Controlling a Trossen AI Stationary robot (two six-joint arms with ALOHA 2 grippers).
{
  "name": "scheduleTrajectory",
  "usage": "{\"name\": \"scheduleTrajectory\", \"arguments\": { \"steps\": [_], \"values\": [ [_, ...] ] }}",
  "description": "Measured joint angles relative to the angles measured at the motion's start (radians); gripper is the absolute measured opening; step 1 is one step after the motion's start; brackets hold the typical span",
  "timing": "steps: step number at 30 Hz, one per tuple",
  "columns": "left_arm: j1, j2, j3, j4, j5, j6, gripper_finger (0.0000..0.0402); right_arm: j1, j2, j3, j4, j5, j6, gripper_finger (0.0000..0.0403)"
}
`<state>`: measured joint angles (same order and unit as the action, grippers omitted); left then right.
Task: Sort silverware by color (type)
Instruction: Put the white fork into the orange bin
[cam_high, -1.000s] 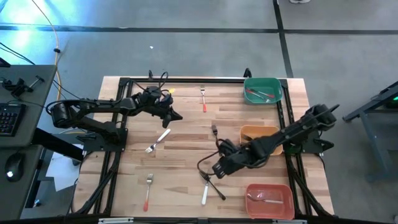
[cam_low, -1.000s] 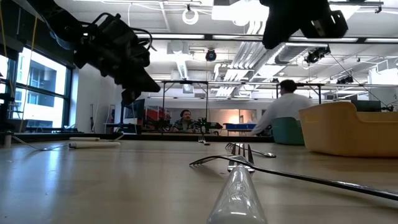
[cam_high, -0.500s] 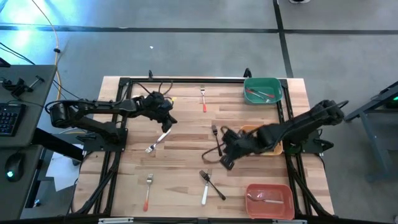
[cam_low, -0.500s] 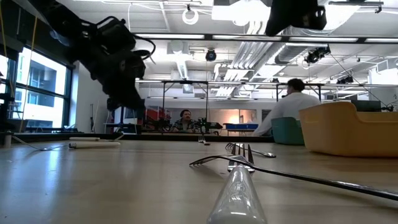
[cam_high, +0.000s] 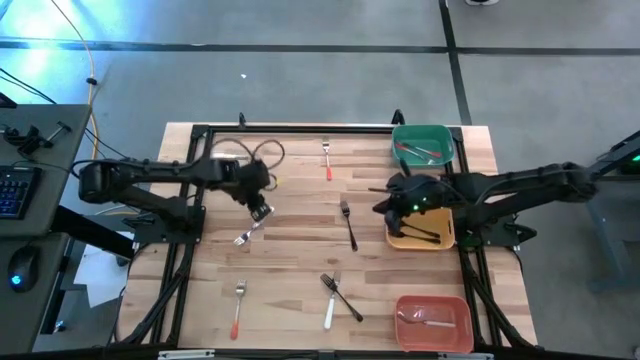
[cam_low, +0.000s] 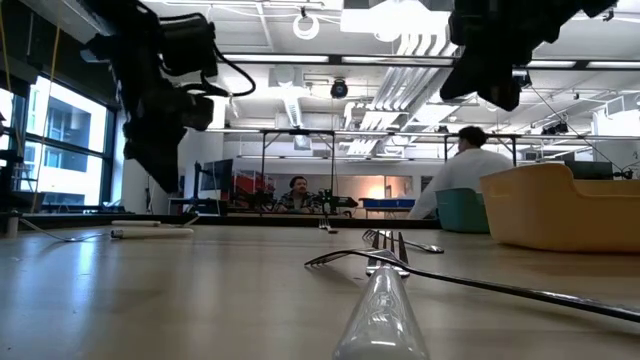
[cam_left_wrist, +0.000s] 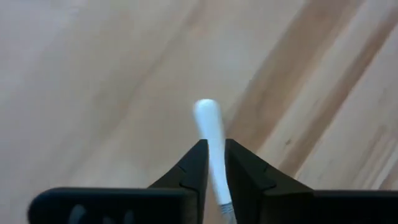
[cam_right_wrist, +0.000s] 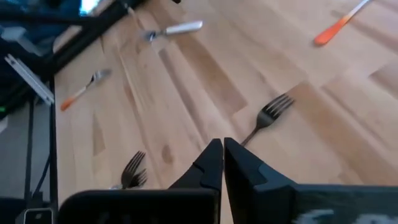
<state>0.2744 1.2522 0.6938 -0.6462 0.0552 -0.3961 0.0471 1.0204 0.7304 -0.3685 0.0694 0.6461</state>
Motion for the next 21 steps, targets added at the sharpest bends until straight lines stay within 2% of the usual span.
{"name": "scheduleTrajectory", "arguments": {
  "steps": [5, 12, 16, 21],
  "values": [
    [0.206, 0.037, 0.124, -0.155, 0.038, 0.197, 0.0074, -0.051, -0.057, -0.041, 0.04, -0.022, -0.051, 0.0],
    [0.46, 0.205, 0.293, -0.188, 0.037, 0.397, 0.0106, -0.054, -0.057, -0.041, 0.051, -0.018, -0.053, 0.0],
    [0.518, 0.329, 0.371, -0.197, 0.017, 0.395, 0.0133, -0.053, -0.057, -0.041, 0.057, -0.018, -0.025, 0.0],
    [0.523, 0.427, 0.414, -0.195, -0.107, 0.345, 0.0169, -0.053, -0.057, -0.041, 0.071, -0.006, -0.014, 0.0]
  ]
}}
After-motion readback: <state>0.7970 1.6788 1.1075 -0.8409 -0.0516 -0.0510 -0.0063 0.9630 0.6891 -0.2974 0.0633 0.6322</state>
